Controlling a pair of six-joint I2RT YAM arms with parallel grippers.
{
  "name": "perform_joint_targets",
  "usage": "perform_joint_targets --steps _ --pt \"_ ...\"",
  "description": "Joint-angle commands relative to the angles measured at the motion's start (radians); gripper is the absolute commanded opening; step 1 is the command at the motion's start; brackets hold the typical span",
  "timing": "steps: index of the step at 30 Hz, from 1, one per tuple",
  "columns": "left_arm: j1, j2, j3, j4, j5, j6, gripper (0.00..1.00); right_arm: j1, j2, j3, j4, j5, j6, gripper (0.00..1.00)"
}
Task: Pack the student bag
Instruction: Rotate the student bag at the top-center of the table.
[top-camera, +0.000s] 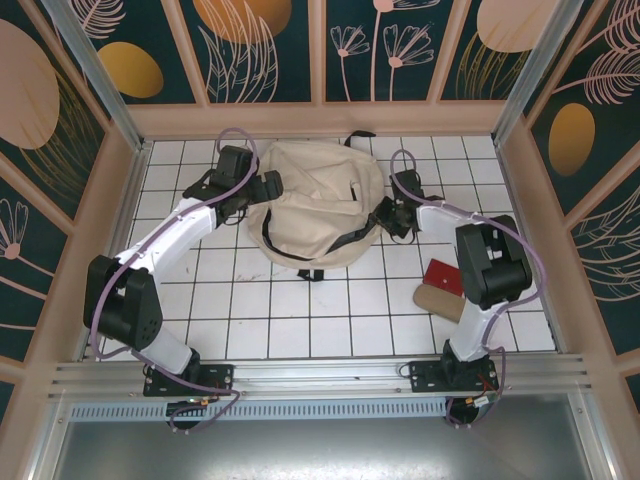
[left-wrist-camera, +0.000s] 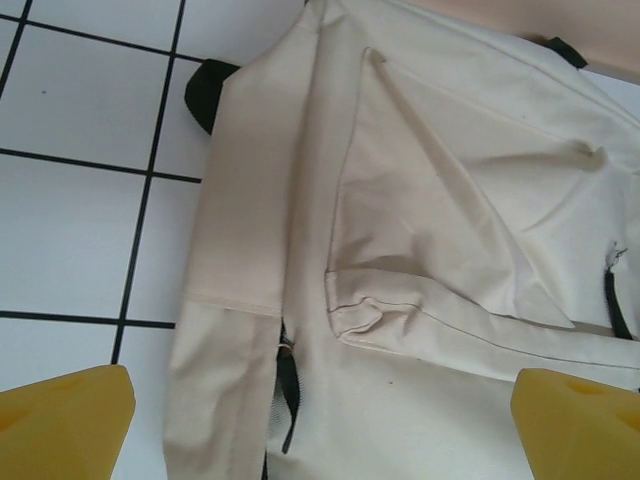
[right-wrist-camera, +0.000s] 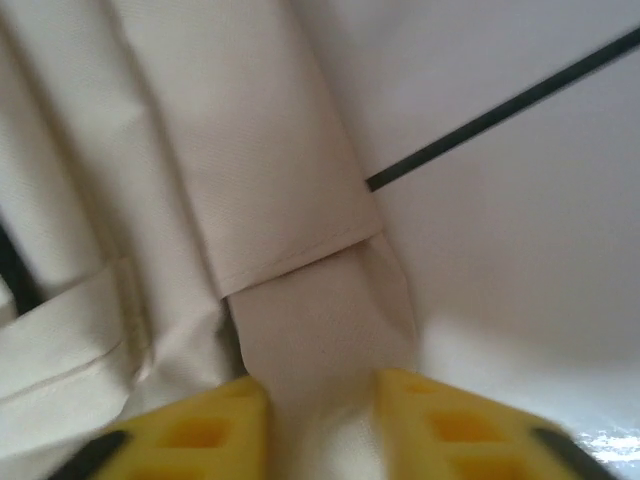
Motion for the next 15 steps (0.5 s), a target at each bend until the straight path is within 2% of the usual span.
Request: perform_joint_targets --steps 1,5,9,12,15 --pt "0.008 -0.017 -0.008 0.029 -0.009 -0.011 0.95 -0.03 0.016 0.059 -0.041 0.088 -0.046 0.18" --pt "0.008 0.01 0.0 0.022 0.027 0.011 0.91 -0.098 0.081 0.16 -0.018 0.188 -0.096 0.07" --pt "0.007 0.03 0.001 0.033 0.083 0.02 0.88 -0.132 0.2 0.349 -0.01 0.196 -0.181 0.06" --pt "0.008 0.046 0.002 0.055 0.127 0.011 0.87 -0.133 0.259 0.481 -0.04 0.205 -0.245 0.21" --pt "0.008 0.072 0.003 0.089 0.182 -0.01 0.85 -0.124 0.206 0.505 -0.074 0.209 -0.271 0.43"
